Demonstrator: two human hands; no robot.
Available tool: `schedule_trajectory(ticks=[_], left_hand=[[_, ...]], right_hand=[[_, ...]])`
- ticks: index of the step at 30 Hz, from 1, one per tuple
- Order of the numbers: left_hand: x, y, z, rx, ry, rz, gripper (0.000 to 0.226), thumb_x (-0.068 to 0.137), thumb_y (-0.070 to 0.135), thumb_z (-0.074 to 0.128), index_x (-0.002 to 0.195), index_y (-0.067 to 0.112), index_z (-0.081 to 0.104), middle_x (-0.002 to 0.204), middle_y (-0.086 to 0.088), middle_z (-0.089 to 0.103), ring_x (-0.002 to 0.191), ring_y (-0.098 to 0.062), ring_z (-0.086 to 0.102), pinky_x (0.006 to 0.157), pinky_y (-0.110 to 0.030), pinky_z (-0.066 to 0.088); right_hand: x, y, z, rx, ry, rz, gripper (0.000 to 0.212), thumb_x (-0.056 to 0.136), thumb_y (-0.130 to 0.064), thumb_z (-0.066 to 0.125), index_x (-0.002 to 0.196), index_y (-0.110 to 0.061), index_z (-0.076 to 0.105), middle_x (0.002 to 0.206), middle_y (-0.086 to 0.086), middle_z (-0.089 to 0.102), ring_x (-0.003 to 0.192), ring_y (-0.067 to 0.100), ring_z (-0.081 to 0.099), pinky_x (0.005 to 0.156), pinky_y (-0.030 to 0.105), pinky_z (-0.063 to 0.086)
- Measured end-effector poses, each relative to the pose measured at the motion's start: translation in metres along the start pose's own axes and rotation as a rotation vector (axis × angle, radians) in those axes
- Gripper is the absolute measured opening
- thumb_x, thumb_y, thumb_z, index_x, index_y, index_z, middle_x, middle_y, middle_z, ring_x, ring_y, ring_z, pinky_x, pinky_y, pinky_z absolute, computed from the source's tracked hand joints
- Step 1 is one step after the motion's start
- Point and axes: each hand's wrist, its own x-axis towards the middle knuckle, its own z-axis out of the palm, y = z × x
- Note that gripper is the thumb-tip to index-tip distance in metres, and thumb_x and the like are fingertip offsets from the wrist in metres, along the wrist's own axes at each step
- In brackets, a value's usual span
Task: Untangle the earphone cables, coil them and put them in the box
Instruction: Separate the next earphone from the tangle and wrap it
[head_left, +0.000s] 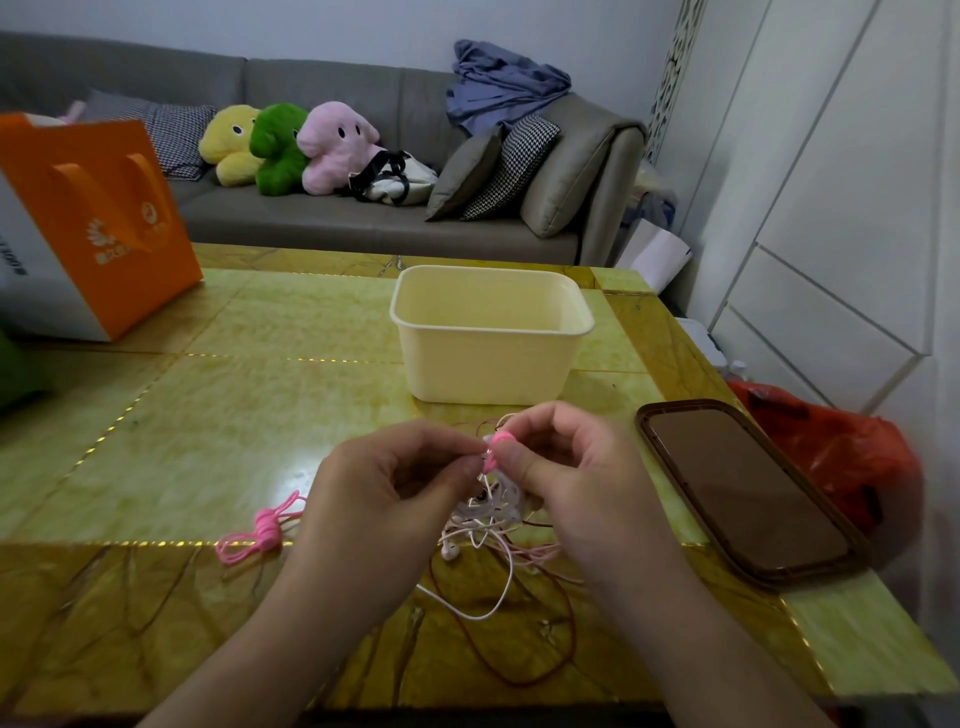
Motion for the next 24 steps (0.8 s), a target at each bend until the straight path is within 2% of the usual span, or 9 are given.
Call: schedule_trajectory(ticks=[8,15,17,20,24], left_hand=[[0.0,0.0016,0.0,-0.027,0.026,0.0,0.02,0.086,0.002,0.081,0.09,0.022,0.082,0.079,0.003,0.08,0.076,-0.014,0.078,0.072,-0.026,0.062],[-0.0003,-0.0009,0.0013,-0.001,0.036,0.014,0.023,0.086,0.003,0.082,0.088,0.025,0.082,0.08,0.004,0.08,0.077,-0.015,0.078,0.075,-0.032,0.063],[-0.0004,-0.0004,0.0019,-0.011,0.048,0.02,0.022,0.086,0.002,0.081,0.088,0.024,0.082,0.078,0.004,0.08,0.075,-0.013,0.077,0.073,-0.027,0.062],[0.0012,-0.0007,0.0005,-0.018,0.085,0.032,0.022,0.086,0.0,0.081,0.086,0.022,0.082,0.076,0.003,0.079,0.072,-0.013,0.076,0.069,-0.024,0.059],[0.0025,-0.0027,-0.002,-0.035,0.102,-0.004,0.021,0.085,0.002,0.081,0.085,0.024,0.083,0.08,0.004,0.08,0.076,-0.013,0.077,0.071,-0.025,0.061]], right_hand=[[0.0012,0.0024,0.0009,0.051,0.006,0.065,0.006,0.096,-0.003,0.073,0.093,-0.007,0.071,0.08,0.004,0.077,0.071,0.01,0.069,0.06,0.02,0.052],[0.0015,0.0014,-0.0008,0.016,0.082,0.05,0.01,0.092,-0.005,0.08,0.096,-0.011,0.073,0.086,0.011,0.079,0.074,0.018,0.072,0.065,0.032,0.056],[0.0007,0.001,-0.0019,0.009,0.047,0.042,0.01,0.093,-0.008,0.079,0.099,-0.015,0.074,0.088,0.009,0.08,0.077,0.016,0.073,0.067,0.031,0.057],[0.0001,-0.0007,-0.0039,0.007,-0.103,0.036,0.014,0.094,-0.008,0.078,0.105,-0.016,0.076,0.089,0.006,0.08,0.078,0.014,0.073,0.07,0.026,0.057],[0.0021,0.0015,-0.0072,-0.054,-0.152,0.04,0.014,0.091,-0.008,0.082,0.1,-0.017,0.074,0.084,0.01,0.079,0.066,0.013,0.07,0.059,0.026,0.053]])
